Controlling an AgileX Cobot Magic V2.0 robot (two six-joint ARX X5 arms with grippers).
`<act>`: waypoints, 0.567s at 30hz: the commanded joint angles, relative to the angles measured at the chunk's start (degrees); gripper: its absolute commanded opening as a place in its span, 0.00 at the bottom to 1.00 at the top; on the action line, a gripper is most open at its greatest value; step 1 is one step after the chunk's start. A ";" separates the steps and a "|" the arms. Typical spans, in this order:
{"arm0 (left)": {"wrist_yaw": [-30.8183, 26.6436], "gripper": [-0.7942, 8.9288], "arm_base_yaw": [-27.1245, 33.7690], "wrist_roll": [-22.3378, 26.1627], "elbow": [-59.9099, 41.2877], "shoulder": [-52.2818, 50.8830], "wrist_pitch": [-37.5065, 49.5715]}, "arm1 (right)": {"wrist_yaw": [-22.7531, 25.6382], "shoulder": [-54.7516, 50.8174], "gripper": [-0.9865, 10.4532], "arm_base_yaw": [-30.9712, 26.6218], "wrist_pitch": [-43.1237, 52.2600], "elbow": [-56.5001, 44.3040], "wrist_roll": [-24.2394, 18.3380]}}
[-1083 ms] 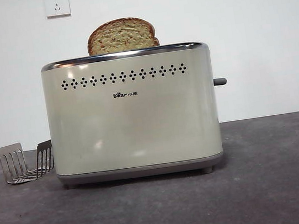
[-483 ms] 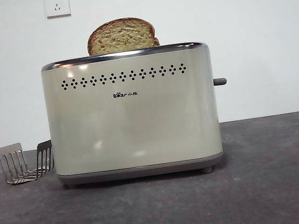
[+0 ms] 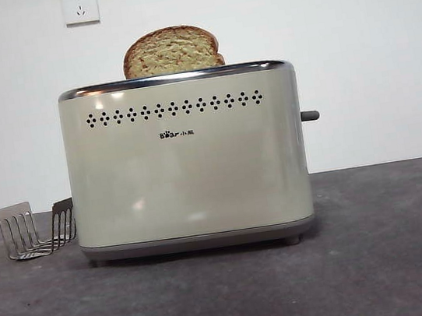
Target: Pick up a slice of bread from the rack,put the bread on the toaster,press the button
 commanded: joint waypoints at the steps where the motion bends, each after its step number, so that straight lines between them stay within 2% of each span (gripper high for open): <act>1: 0.13 0.08 0.09 -0.09 -0.61 0.00 0.37 | 0.57 -13.86 0.09 -1.79 12.20 -22.23 -1.03; 3: 0.15 0.08 0.09 -0.09 -0.61 0.00 0.39 | 0.96 -24.94 0.09 -2.51 17.97 -35.39 -1.31; 7: 0.15 0.08 0.09 -0.09 -0.61 0.00 0.37 | 0.72 -36.52 0.09 -2.62 20.74 -47.39 -0.72; 12: 0.15 0.08 0.09 -0.09 -0.61 0.00 0.39 | -2.03 -41.94 0.09 -2.62 19.54 -52.70 -0.02; 17: 0.15 0.08 0.09 -0.09 -0.61 0.00 0.37 | -2.03 -42.16 0.09 -2.60 16.04 -53.96 0.00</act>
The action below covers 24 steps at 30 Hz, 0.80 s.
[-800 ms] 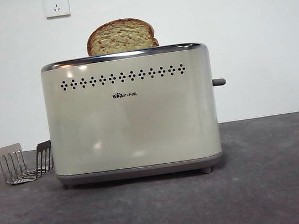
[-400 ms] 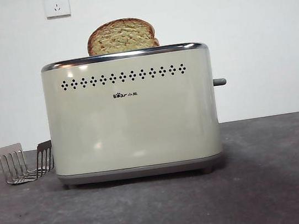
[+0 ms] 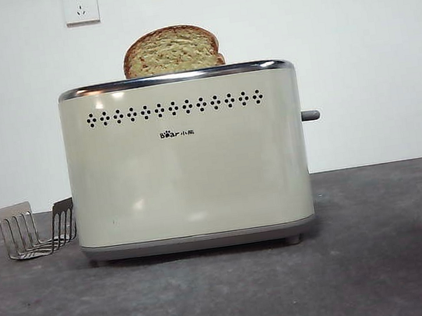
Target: Pick up a slice of bread from the rack,put the bread on the toaster,press the button
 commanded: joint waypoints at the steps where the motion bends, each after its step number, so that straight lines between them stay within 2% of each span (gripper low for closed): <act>1: 0.04 0.08 0.09 -0.07 -0.61 0.00 0.37 | 0.04 -0.15 0.09 0.00 -2.97 -1.03 0.37; 4: 0.04 0.08 0.09 -0.07 -0.61 0.00 0.39 | 0.07 -0.15 0.09 0.00 -6.27 -1.03 -0.04; 24: 0.04 0.08 0.09 -0.07 -0.61 0.00 0.39 | 0.07 -0.15 0.09 0.00 -6.25 -1.01 0.28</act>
